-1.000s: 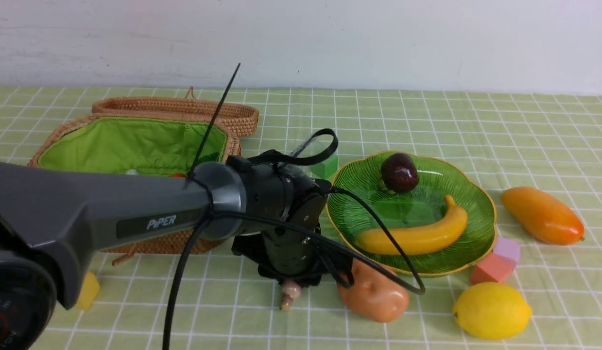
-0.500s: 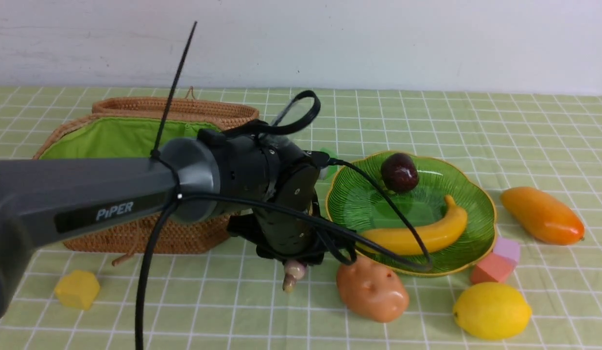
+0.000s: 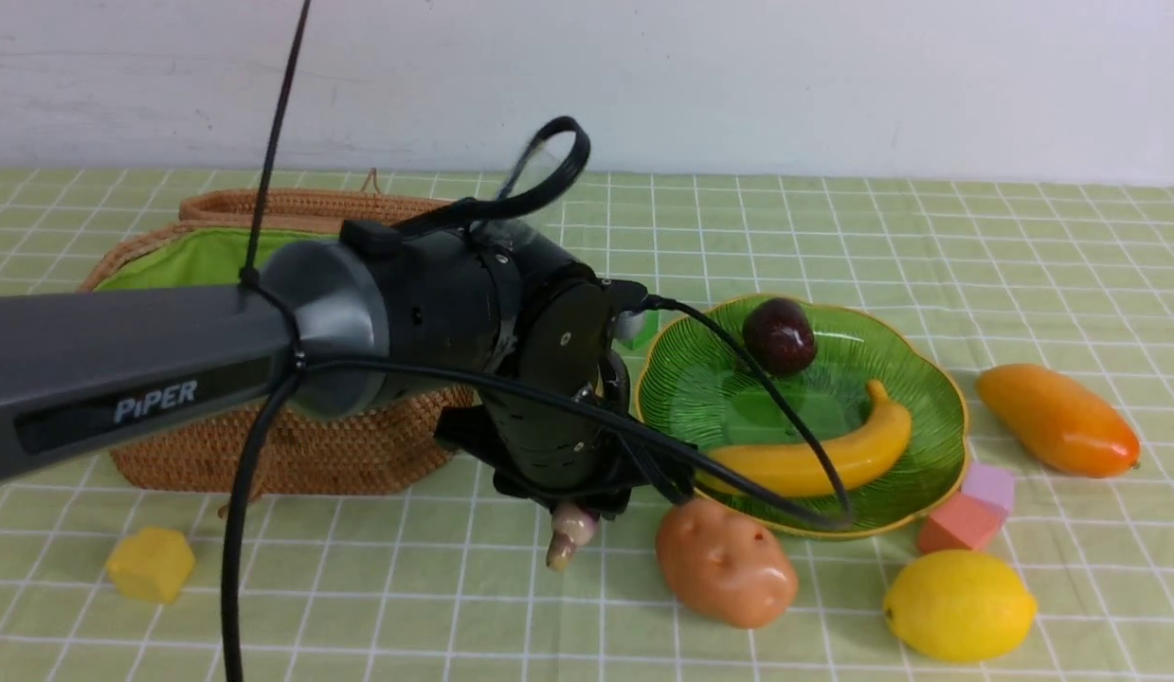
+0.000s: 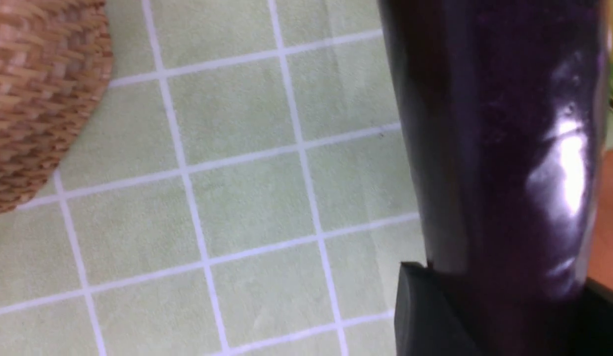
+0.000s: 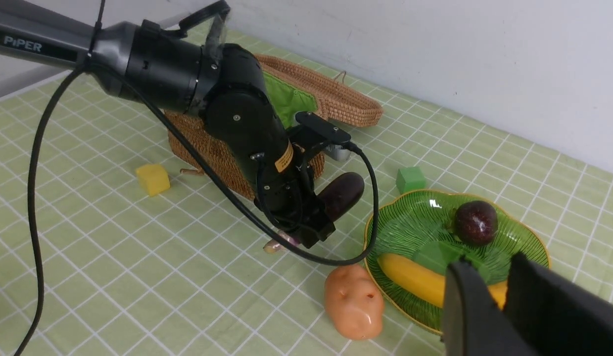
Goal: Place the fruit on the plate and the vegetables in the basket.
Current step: Use the left arm to grab an eggplant and put it into the left basket
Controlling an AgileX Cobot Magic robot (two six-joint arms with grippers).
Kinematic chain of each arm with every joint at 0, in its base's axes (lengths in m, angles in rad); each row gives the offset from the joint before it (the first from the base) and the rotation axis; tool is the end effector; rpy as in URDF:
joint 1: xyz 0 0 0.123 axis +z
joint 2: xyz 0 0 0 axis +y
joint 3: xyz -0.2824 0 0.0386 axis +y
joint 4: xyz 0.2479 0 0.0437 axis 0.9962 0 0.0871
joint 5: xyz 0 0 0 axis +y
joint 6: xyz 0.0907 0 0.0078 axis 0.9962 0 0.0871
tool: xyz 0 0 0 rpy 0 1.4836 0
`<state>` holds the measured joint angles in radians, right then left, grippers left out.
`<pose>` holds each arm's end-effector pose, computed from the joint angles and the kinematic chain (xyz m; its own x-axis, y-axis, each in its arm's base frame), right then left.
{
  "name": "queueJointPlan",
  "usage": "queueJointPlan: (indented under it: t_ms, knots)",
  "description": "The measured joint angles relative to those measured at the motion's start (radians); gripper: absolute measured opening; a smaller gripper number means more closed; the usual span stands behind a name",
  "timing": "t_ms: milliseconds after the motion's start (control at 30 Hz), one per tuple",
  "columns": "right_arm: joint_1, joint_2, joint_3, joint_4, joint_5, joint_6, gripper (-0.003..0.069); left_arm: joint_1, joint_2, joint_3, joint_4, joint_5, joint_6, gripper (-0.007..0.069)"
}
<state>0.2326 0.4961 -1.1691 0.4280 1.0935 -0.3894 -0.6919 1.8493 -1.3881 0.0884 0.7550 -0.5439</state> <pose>0.0094 0.0367 0.4554 -0.1756 -0.2153 -0.9606 -0.5996 0.7973 -0.0691 0.3078 -0.2478 0.2306 -0.9016 0.1490 -0.4061 0.2265 0.9625 -0.1496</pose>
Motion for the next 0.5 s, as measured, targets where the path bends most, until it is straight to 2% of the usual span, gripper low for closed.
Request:
queueJointPlan:
  t_ms: [267, 500]
  knots:
    - [0.0, 0.0, 0.0, 0.0, 0.0, 0.0, 0.0139, 0.0, -0.093, 0.0, -0.131, 0.068, 0.149, 0.0279]
    - [0.0, 0.0, 0.0, 0.0, 0.001, 0.0, 0.0141, 0.0, -0.14, 0.0, -0.14, 0.097, 0.199, 0.0279]
